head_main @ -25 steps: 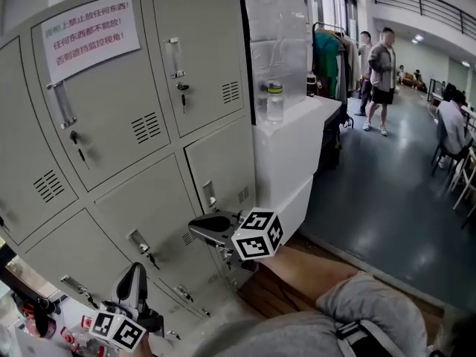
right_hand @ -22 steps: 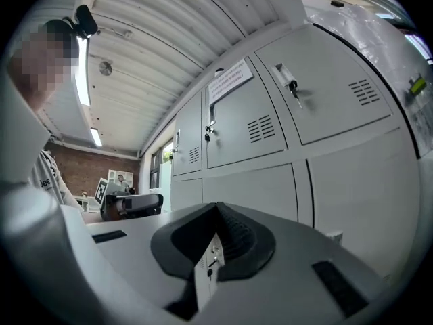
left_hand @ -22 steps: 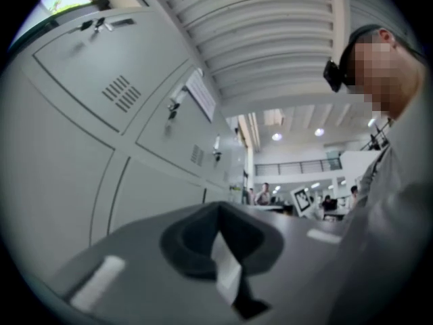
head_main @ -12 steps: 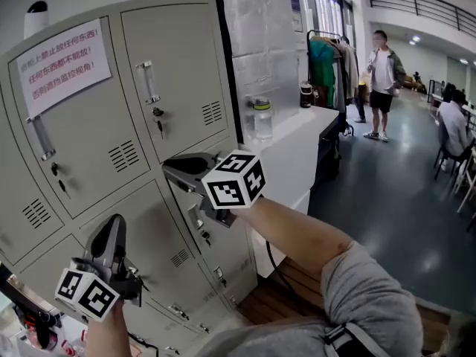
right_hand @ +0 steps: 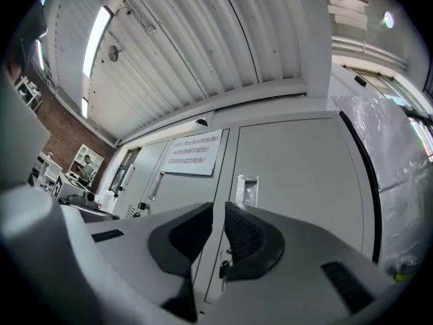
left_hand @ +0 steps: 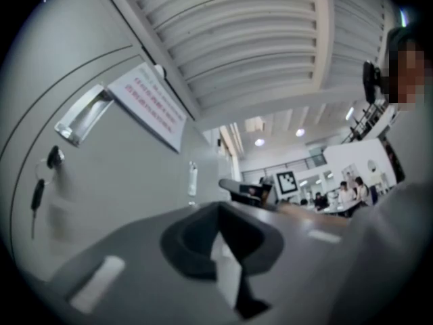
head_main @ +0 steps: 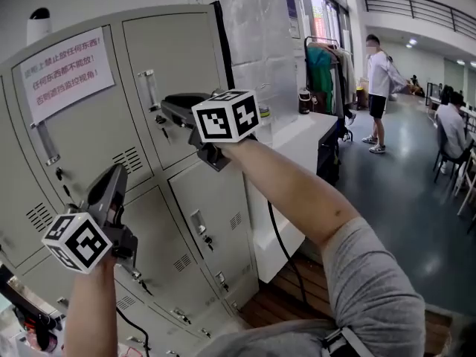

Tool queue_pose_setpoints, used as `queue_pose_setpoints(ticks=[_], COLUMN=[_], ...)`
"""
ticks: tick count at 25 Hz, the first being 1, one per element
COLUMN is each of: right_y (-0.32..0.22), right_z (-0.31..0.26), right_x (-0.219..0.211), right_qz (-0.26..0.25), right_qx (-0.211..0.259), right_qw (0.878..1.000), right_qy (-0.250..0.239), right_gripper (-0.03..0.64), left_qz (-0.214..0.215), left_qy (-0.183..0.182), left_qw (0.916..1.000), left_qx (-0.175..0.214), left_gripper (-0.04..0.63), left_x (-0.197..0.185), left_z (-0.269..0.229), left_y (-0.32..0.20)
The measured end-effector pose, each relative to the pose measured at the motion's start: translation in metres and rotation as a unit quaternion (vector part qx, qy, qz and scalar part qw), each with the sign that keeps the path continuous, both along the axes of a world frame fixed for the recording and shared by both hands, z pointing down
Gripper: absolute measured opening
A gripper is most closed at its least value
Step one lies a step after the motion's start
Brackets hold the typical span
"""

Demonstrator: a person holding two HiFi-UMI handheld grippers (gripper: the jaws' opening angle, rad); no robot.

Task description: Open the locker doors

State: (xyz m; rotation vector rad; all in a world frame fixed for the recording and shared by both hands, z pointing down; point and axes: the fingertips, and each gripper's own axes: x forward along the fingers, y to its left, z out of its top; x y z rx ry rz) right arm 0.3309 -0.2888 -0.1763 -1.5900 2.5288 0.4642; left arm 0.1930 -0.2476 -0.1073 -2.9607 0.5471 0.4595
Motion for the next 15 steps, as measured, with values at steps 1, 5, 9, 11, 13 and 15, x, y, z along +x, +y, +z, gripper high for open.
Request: queue_pose_setpoints(ticks=[1,5,9,11,13,15], right_y=[-0.003,-0.019,-0.040,-0.055,-0.072,-0.085], right_z=[-0.007,-0.027,-0.029,-0.027,-0.025,-0.024], right_x=[0.004,0.012,-0.010,-0.017,-0.015,-0.012], right_qz=[0.007,0.029,0.011,0.022,0.050,0.060], right_qx=[0.004,0.006,-0.011,-0.025,-0.036,-0.048], right_qw=[1.000,0.999,0.999,0.998,0.997,0.997], right_qy=[0.003,0.021,0.036,0.045,0.045,0.030], right_gripper=[0.036,0.116,0.143,0.153,0.159,0.172], left_qz=[0.001,0.004,-0.001,-0.008,-0.013,-0.019], left_qy=[-0.003,-0.012,-0.011,-0.010,-0.009,-0.009], left_qw=[1.0000,0.9999,0.9999,0.9999,0.9999,0.9998], left_qx=[0.002,0.005,0.007,0.006,0.004,0.004], left_gripper=[0.005,0.005,0.005,0.005,0.005,0.005], left_x=[0.004,0.010,0.003,-0.003,-0.009,-0.016], left_z=[-0.003,-0.009,-0.007,-0.006,-0.004,-0.003], left_y=[0.000,-0.001,-0.002,-0.004,-0.006,-0.008])
